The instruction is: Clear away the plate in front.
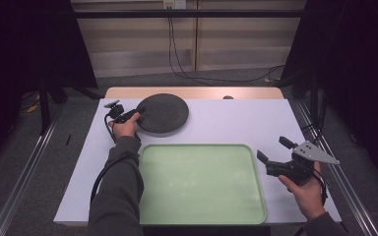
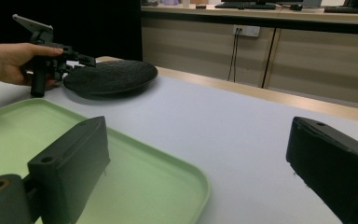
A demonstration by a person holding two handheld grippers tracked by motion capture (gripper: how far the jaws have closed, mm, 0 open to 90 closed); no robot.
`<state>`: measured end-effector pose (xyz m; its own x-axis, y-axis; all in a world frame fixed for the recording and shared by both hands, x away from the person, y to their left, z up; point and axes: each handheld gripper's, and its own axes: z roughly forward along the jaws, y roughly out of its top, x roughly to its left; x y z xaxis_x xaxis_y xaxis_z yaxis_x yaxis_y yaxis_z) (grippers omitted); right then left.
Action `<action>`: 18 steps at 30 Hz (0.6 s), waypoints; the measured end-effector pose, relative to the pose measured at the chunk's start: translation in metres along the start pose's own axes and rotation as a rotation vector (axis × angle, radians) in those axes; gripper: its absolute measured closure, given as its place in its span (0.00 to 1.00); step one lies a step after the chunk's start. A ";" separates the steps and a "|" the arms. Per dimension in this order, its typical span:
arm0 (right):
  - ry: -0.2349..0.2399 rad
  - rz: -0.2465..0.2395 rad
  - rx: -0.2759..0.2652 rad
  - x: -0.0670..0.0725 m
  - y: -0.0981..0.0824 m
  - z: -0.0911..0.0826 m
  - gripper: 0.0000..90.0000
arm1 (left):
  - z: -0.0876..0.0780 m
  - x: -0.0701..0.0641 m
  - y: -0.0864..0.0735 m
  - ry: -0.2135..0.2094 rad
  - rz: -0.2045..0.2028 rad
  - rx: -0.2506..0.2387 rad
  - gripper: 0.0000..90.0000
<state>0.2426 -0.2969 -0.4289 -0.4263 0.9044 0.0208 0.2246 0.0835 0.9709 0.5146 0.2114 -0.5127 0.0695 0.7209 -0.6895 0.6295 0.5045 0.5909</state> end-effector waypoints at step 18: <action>0.002 0.009 -0.003 0.000 0.000 0.001 0.07 | 0.000 0.007 0.000 0.028 -0.078 -0.006 0.84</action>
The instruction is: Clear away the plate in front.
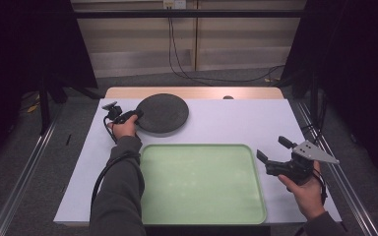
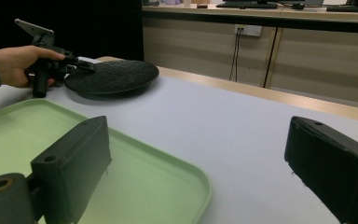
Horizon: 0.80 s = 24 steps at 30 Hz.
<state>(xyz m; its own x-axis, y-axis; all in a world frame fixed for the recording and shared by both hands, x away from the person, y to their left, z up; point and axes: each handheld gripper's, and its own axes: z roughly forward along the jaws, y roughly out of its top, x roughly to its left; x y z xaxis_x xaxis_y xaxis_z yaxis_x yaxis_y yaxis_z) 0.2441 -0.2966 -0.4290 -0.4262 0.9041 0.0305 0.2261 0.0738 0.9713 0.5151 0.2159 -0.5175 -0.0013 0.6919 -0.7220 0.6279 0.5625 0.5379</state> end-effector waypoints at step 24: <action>0.010 0.014 -0.012 -0.002 0.002 -0.001 0.07 | -0.014 -0.031 0.003 -0.071 -0.016 -0.077 0.97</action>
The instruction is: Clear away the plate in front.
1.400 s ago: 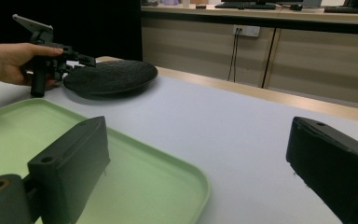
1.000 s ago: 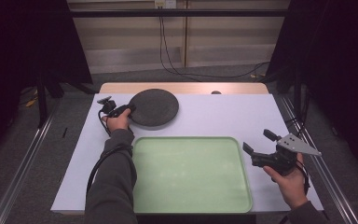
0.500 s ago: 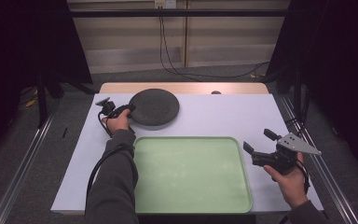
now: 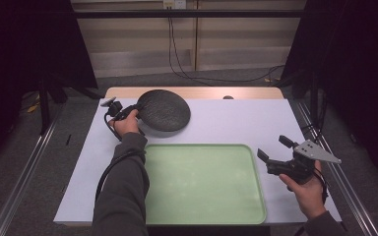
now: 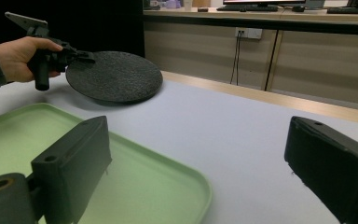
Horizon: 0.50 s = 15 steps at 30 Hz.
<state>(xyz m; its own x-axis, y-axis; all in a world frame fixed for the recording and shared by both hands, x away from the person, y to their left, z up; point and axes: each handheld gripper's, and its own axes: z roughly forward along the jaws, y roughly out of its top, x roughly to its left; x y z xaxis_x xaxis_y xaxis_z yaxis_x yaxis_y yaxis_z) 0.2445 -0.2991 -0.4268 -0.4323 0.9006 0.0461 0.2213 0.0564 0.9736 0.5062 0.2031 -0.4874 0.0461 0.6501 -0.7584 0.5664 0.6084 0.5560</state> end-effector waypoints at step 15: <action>0.001 0.010 -0.004 -0.002 0.000 -0.002 0.07 | -0.002 -0.036 0.021 0.032 0.087 0.040 0.95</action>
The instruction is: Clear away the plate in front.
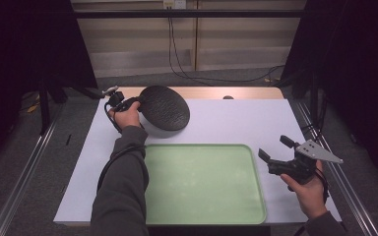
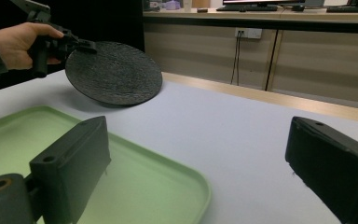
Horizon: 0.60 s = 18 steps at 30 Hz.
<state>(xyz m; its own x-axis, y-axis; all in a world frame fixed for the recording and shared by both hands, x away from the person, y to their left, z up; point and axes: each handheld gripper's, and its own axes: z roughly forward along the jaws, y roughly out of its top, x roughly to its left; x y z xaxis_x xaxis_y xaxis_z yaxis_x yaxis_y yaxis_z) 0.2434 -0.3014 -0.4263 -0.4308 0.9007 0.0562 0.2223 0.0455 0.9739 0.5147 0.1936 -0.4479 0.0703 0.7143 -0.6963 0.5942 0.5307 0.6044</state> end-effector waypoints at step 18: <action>-0.009 -0.024 0.005 0.002 0.000 0.002 0.06 | -0.027 -0.013 0.018 -0.070 0.032 0.085 0.94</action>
<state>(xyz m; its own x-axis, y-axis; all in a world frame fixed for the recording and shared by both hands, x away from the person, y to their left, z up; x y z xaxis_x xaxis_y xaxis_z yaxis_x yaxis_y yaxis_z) 0.2441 -0.2992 -0.4270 -0.4284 0.9031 0.0313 0.2165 0.0689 0.9738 0.5028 0.2063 -0.4174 0.1442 0.6954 -0.7041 0.6562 0.4654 0.5940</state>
